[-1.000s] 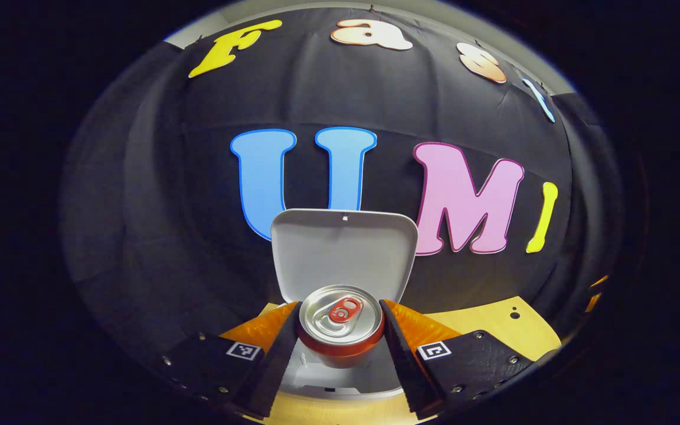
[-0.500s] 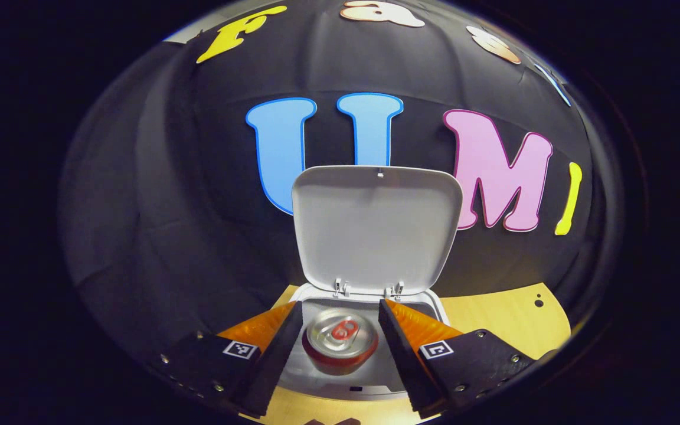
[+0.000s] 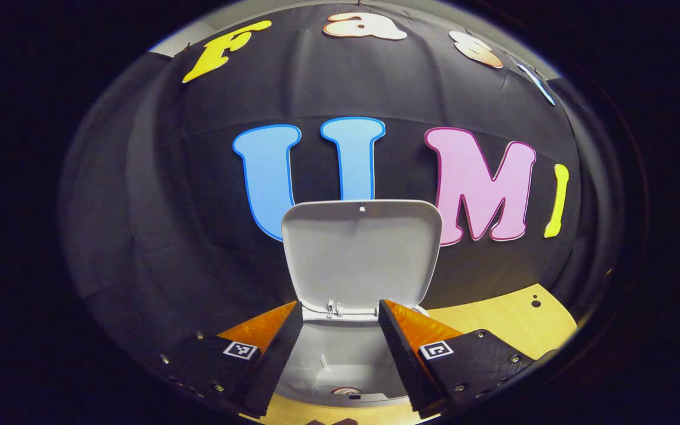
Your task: Press the lid of the desktop garbage bin to open it, pick up the crumpled paper on the desktop and throw it into the bin, then pick up the pop can on the desktop and drop it into the bin, and finally close the garbage bin lid.
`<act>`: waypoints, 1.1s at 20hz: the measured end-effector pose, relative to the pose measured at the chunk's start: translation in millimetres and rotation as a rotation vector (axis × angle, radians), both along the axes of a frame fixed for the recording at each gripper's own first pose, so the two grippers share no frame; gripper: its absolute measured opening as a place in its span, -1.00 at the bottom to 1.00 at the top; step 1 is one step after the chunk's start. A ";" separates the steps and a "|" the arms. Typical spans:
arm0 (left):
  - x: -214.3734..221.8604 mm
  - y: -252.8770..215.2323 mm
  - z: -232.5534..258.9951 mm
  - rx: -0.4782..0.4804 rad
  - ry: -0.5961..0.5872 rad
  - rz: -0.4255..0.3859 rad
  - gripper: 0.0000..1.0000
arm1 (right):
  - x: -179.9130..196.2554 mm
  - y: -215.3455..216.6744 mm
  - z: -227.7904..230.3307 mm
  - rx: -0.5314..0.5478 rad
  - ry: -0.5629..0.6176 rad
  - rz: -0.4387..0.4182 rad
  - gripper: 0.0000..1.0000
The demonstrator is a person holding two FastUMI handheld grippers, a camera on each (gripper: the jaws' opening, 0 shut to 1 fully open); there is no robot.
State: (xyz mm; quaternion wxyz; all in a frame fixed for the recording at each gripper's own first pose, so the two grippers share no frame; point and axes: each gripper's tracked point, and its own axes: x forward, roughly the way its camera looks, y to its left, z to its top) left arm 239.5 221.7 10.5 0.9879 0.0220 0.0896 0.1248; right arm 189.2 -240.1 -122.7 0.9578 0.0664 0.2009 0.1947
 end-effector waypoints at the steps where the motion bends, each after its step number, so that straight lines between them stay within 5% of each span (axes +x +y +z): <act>1: 1.7 -0.1 10.9 0.003 -0.022 -0.004 0.69 | 0.3 0.0 -0.4 0.003 0.000 -0.001 0.96; 9: 47.2 18.9 152.1 -0.002 -0.282 -0.045 0.66 | 1.6 1.9 -10.7 0.009 0.020 0.000 0.96; 11: 63.9 31.7 160.8 -0.073 -0.260 -0.036 0.65 | 0.6 4.6 -12.6 0.008 0.021 0.009 0.96; 16: 95.3 29.4 157.8 0.021 -0.175 -0.072 0.55 | -1.1 -1.4 -18.2 0.014 0.029 -0.003 0.96; 22: 118.9 13.5 116.7 0.012 -0.016 -0.110 0.42 | 0.2 -8.8 -17.2 0.028 0.029 -0.023 0.96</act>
